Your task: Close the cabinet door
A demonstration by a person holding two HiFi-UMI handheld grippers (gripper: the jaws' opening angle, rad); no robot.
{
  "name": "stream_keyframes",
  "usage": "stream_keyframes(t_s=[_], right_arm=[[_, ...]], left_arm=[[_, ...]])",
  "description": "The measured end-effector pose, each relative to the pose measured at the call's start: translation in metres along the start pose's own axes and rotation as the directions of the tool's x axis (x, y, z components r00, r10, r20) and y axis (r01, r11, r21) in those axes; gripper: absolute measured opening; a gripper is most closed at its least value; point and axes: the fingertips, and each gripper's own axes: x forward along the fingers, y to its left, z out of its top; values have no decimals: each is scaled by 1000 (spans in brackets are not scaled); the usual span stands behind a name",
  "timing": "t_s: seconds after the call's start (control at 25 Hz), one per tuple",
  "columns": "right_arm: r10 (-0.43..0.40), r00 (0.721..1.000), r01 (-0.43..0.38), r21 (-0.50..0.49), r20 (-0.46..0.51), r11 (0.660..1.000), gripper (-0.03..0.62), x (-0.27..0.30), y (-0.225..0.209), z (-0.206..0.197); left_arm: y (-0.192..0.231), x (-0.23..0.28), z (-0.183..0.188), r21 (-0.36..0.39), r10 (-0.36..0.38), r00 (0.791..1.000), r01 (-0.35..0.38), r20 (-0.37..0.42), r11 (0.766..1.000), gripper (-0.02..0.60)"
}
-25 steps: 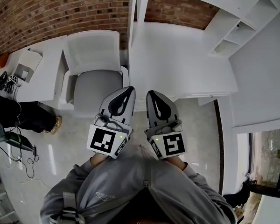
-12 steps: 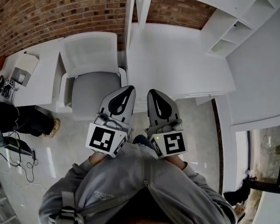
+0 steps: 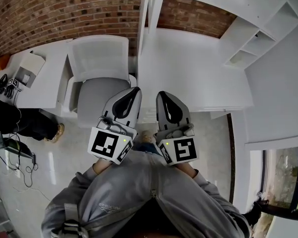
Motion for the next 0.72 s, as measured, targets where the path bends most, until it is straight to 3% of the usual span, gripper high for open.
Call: stream_keyframes(t_s=[0.72], right_arm=[[143,989,-143,-10,28,990,26,67,-55,-5]], left_arm=[[32,76,6,29,104,994,-105,21,994,6]])
